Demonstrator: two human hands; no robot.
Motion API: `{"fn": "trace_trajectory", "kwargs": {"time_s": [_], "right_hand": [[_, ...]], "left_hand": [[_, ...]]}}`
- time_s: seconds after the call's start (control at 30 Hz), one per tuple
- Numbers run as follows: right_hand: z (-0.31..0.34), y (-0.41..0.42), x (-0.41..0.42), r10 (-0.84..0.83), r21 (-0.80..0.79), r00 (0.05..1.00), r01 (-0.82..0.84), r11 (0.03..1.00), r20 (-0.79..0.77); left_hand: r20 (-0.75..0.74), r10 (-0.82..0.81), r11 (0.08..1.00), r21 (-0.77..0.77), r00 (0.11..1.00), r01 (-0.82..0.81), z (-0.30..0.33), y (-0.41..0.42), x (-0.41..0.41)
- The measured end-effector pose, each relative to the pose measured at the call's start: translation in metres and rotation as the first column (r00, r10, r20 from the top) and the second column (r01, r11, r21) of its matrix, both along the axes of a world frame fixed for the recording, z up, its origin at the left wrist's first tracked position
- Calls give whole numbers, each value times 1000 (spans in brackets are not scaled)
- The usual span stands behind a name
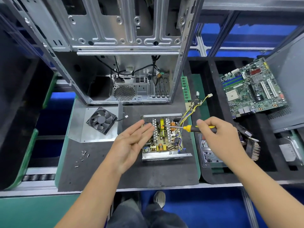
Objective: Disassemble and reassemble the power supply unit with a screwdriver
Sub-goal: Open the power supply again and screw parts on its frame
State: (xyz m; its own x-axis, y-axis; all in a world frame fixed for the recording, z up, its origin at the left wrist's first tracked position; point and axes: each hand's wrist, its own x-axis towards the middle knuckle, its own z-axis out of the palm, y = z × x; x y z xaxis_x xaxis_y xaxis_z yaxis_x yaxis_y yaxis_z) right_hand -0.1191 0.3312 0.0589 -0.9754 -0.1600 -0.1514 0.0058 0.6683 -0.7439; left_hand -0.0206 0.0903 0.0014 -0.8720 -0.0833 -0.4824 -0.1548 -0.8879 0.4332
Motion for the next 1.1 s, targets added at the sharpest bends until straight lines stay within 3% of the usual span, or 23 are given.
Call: {"fn": "trace_trajectory", "kwargs": {"time_s": [0.2, 0.43, 0.67, 1.1], "right_hand": [[-2, -12, 6, -10, -252, 988, 49, 966, 157], [-5, -19, 8, -6, -298, 972, 78, 951, 234], [-8, -20, 11, -3, -301, 964, 86, 950, 267], [-11, -29, 19, 80, -309, 970, -5, 951, 231]], "left_hand": [[143, 143, 990, -27, 979, -140, 3, 5, -5], [304, 168, 975, -194, 938, -112, -1, 4, -6], [232, 194, 977, -131, 953, -167, 2, 0, -7], [182, 138, 966, -241, 974, -93, -1, -3, 2]]}}
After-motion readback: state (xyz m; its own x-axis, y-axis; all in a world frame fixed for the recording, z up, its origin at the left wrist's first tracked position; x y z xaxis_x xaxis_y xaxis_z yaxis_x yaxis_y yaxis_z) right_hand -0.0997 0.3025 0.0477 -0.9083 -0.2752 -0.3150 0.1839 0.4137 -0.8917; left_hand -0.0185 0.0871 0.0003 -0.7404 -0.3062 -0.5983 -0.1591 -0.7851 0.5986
